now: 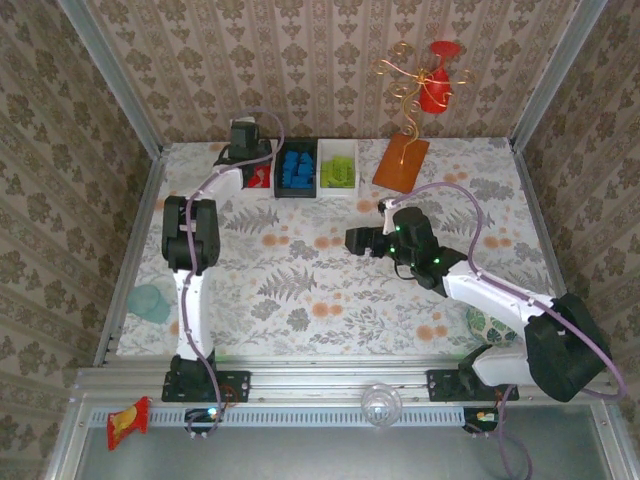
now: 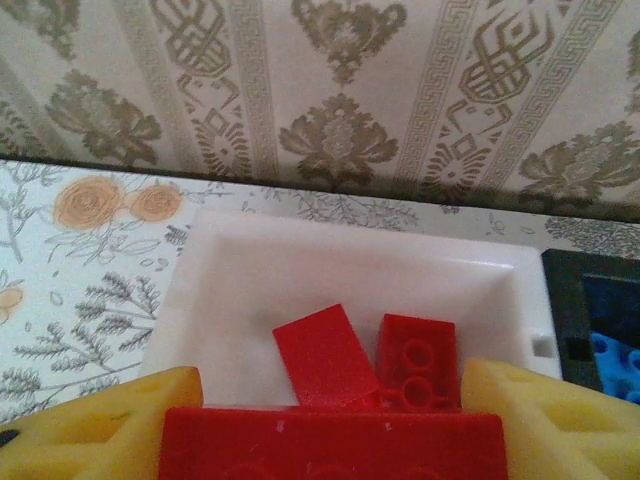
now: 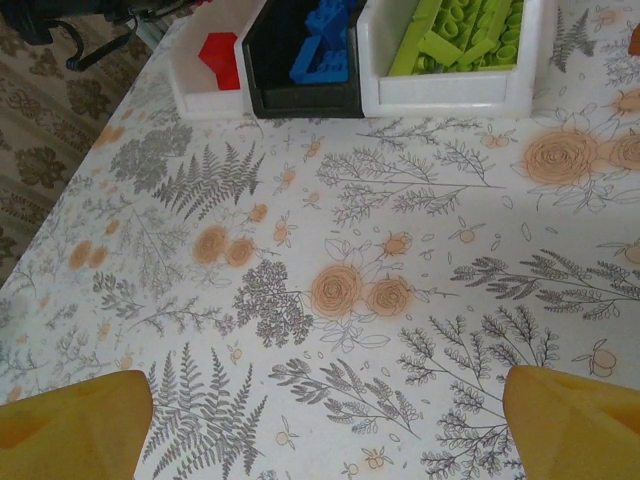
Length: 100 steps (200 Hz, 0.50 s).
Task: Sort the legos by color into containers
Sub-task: Place the lego in the container.
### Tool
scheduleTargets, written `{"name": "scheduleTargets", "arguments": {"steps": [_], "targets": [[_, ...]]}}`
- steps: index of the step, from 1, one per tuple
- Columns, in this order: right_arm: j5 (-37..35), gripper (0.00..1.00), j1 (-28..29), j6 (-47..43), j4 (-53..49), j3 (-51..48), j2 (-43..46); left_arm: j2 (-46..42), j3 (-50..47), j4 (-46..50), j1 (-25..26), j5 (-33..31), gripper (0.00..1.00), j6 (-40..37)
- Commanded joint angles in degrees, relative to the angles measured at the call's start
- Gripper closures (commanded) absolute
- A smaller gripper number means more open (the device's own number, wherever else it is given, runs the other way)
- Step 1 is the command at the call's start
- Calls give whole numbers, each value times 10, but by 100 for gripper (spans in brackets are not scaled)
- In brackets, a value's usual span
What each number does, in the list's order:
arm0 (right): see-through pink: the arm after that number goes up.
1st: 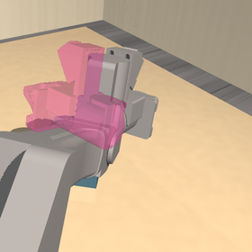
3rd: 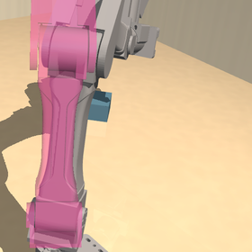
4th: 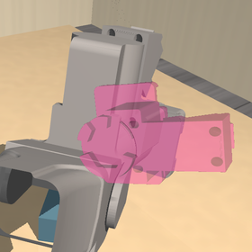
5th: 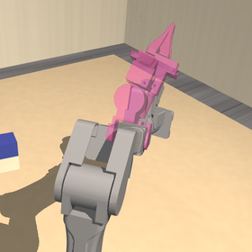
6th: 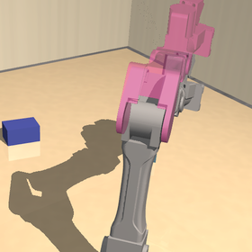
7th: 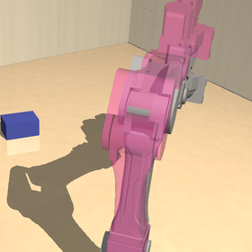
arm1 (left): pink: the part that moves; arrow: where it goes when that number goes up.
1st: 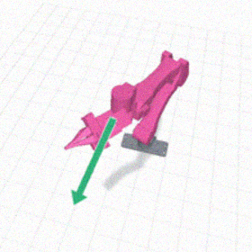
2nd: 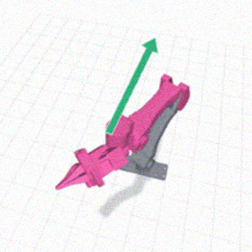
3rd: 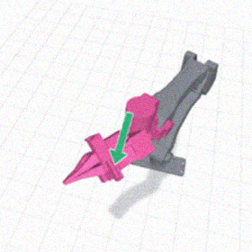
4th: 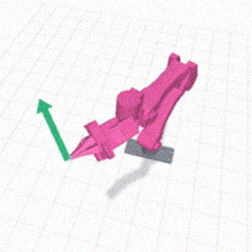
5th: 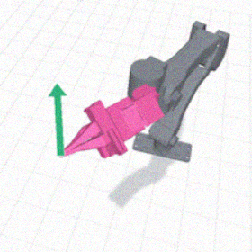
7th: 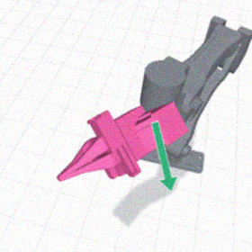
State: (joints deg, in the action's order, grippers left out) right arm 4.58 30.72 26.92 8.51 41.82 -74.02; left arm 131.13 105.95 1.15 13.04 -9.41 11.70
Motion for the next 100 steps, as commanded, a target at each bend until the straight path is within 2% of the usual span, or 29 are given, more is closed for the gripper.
{"name": "scheduleTargets", "arguments": {"steps": [1,28,60,83,100], "targets": [[-22,8,4,-11,-10,-5,16,-40,6,15,-4,7,23,-17],[-36,8,4,-13,-23,-9,30,-102,-61,-27,-2,8,15,-17],[-64,8,4,-21,-45,-19,60,-182,-134,-49,1,20,12,-12],[-139,6,3,-47,-82,-21,82,-266,-236,-99,6,33,11,-3],[-229,4,1,-71,-118,-13,94,-341,-338,-163,9,40,11,-3]]}}
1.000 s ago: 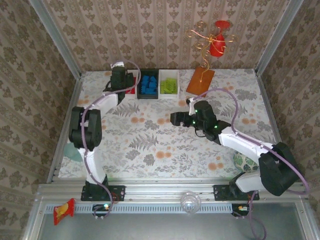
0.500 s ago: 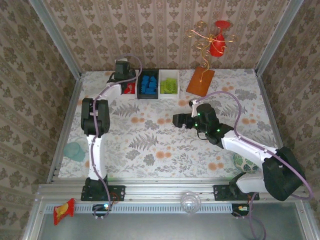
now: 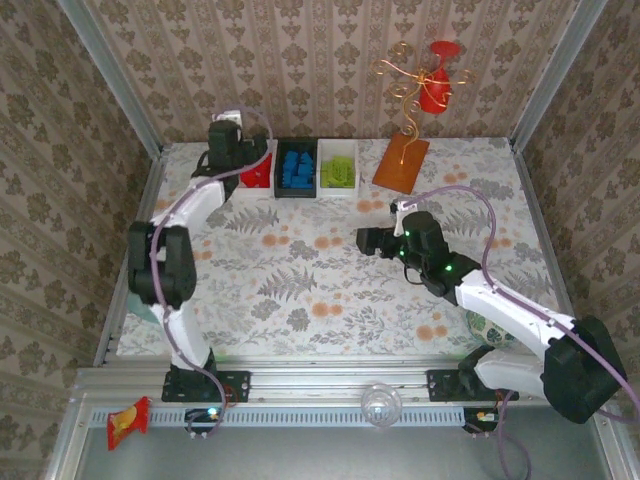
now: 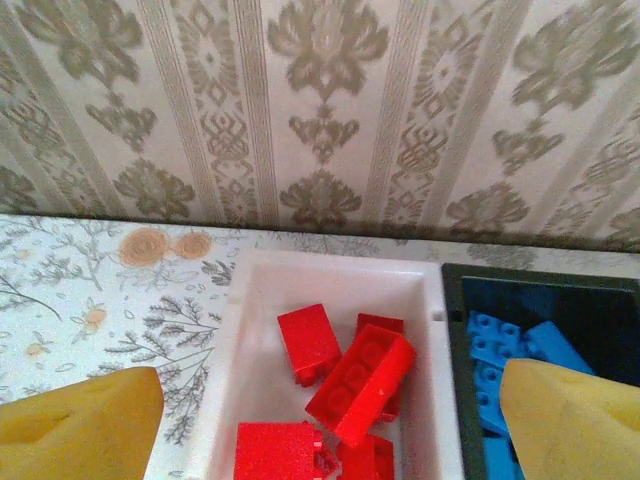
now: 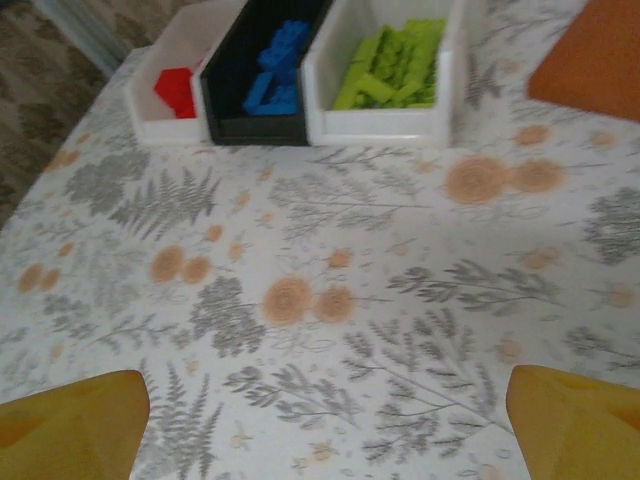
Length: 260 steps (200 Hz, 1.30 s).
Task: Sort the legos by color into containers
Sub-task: Place the lego in the container, then reset both arms
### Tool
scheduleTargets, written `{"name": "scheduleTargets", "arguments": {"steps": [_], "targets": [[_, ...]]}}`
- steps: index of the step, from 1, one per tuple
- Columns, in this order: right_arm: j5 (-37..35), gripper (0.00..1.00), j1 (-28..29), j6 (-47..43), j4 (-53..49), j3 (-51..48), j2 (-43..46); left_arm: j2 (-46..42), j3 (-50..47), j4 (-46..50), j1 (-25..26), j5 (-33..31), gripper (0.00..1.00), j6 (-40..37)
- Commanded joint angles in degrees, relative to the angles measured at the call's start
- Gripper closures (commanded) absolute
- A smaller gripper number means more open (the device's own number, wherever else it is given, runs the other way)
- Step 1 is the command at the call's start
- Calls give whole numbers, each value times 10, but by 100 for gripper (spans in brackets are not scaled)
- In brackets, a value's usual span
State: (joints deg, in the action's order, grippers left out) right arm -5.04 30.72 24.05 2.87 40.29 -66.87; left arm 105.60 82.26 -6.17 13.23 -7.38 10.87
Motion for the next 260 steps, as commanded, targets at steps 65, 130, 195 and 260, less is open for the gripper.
{"name": "scheduleTargets", "arguments": {"steps": [65,130,195,260], "targets": [[-307,0,-53,-87,-60,7,46,-350,-447,-206,0,-45,0,18],[-358,0,-111,-171,34,-11,16,-447,-552,-179,-69,-85,0,31],[-315,0,-148,-256,237,-95,-82,-373,-584,-263,-75,-62,0,-90],[-198,0,-189,-274,338,-121,-160,-252,-571,-328,-79,-40,0,-140]]}}
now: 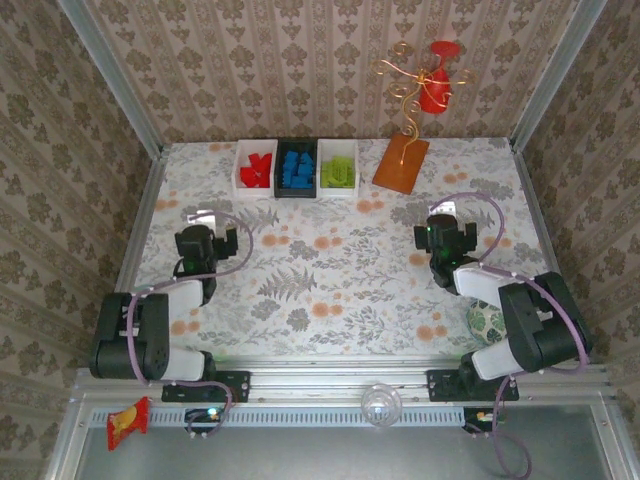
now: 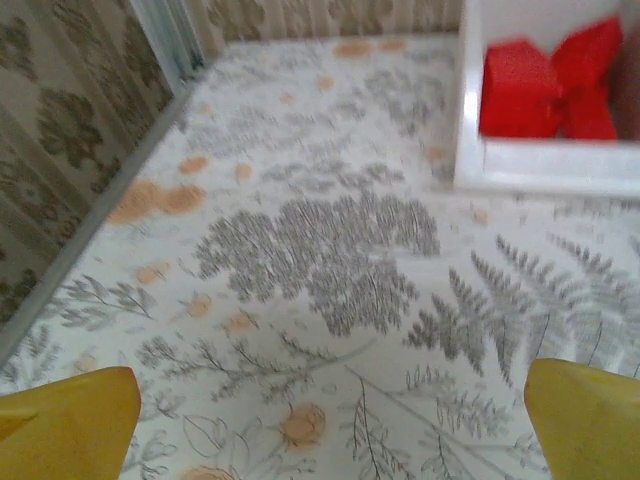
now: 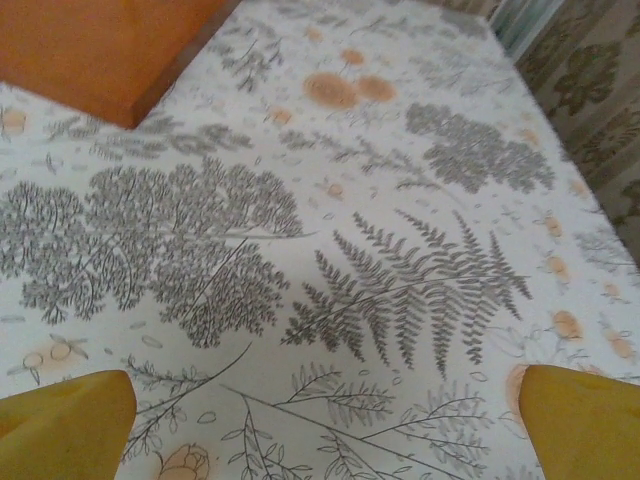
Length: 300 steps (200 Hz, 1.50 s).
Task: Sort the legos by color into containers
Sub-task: Reset both arms
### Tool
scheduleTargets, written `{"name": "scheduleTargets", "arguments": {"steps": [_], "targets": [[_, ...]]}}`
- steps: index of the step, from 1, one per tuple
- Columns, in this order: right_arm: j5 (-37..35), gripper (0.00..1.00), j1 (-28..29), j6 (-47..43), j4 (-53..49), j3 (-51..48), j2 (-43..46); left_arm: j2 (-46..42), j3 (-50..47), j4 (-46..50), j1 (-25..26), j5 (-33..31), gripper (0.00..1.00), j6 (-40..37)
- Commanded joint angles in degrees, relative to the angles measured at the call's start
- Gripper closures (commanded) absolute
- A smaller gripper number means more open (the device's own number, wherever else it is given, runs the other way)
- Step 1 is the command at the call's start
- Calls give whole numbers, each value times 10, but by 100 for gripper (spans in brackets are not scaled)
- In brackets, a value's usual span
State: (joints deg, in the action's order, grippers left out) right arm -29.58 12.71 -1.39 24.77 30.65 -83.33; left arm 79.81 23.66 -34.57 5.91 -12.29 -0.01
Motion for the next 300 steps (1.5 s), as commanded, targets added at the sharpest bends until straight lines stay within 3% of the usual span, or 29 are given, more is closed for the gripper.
{"name": "scheduleTargets", "arguments": {"steps": [1,24,53,64,77,88,99,300], "targets": [[49,0,-9,-20,125,-26,4,7,15,-45,-7,9,0,-31],[96,0,-56,15,250,-85,-10,7,-2,-76,-27,53,0,-32],[164,0,-92,39,273,-89,-40,118,-85,-361,-56,87,0,-25],[180,0,-97,37,265,-82,-46,78,-69,-261,-56,83,0,-9],[211,0,-112,44,252,-77,-44,103,-50,-269,-56,71,0,-18],[211,0,-112,44,242,-75,-40,86,-27,-192,-54,59,0,-4],[211,0,-112,43,251,-77,-43,98,-30,-226,-47,44,0,-19],[214,0,-110,38,244,-75,-41,97,-23,-209,-29,14,0,-30]]}}
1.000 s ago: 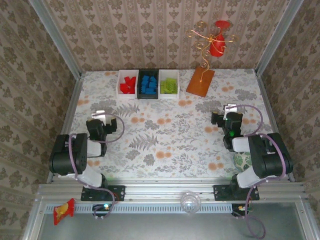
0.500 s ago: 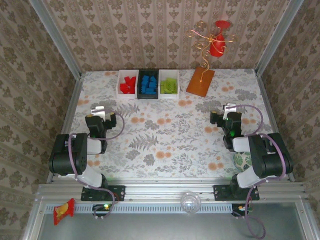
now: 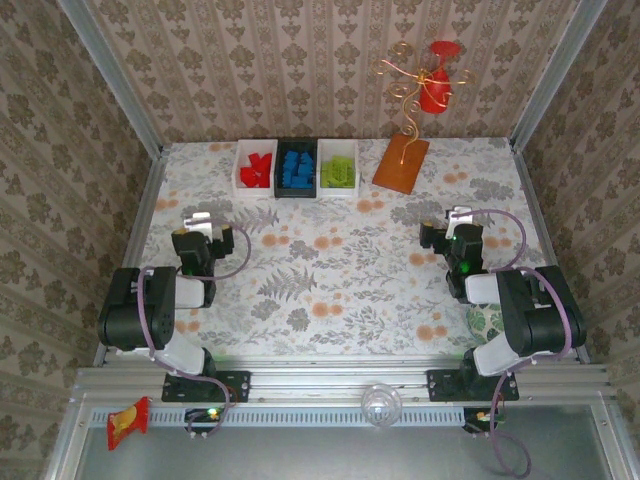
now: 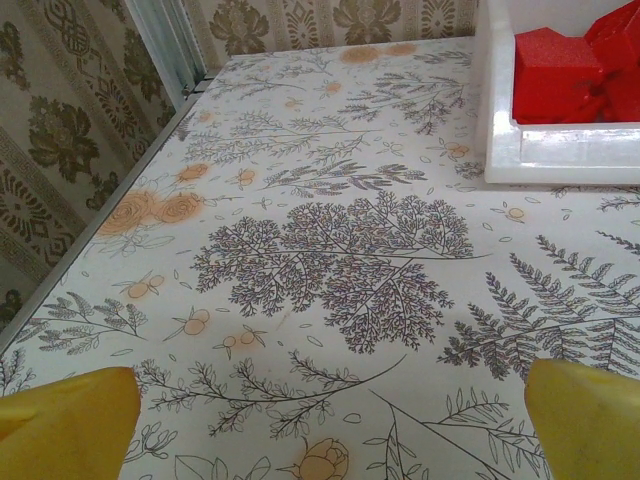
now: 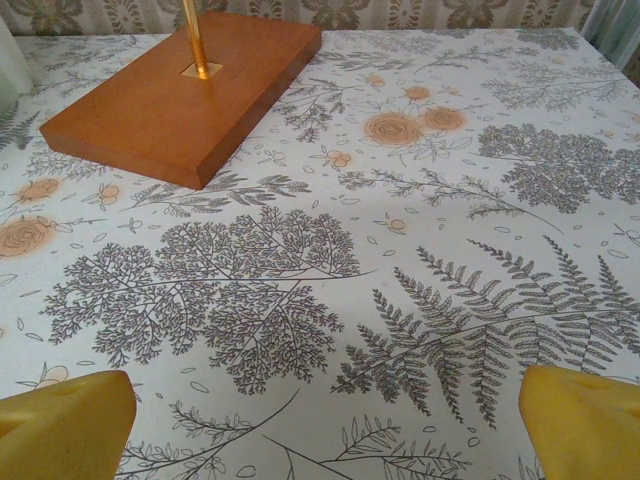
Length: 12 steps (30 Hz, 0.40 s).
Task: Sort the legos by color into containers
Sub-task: Reset both arms
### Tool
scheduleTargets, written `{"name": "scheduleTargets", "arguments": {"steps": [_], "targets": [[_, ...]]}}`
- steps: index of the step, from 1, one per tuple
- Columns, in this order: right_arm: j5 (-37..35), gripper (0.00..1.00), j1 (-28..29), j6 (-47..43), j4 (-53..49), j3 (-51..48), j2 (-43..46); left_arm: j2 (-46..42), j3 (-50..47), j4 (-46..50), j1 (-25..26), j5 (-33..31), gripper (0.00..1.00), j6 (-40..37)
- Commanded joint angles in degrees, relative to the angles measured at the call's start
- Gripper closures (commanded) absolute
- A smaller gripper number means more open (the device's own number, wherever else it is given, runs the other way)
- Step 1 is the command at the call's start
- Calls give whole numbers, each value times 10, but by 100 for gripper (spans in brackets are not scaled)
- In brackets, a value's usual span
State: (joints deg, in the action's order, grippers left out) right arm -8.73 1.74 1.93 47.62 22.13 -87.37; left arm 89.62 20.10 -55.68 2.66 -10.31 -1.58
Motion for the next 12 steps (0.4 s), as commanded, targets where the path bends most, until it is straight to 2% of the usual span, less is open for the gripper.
{"name": "scheduleTargets", "arguments": {"steps": [1,12], "targets": [[6,0,0,5,16,10,-1,-1,13,2,3,-6,0,-14],[7,0,-1,5,15,11,-2,-1,12,1,2,-5,0,-14]]}}
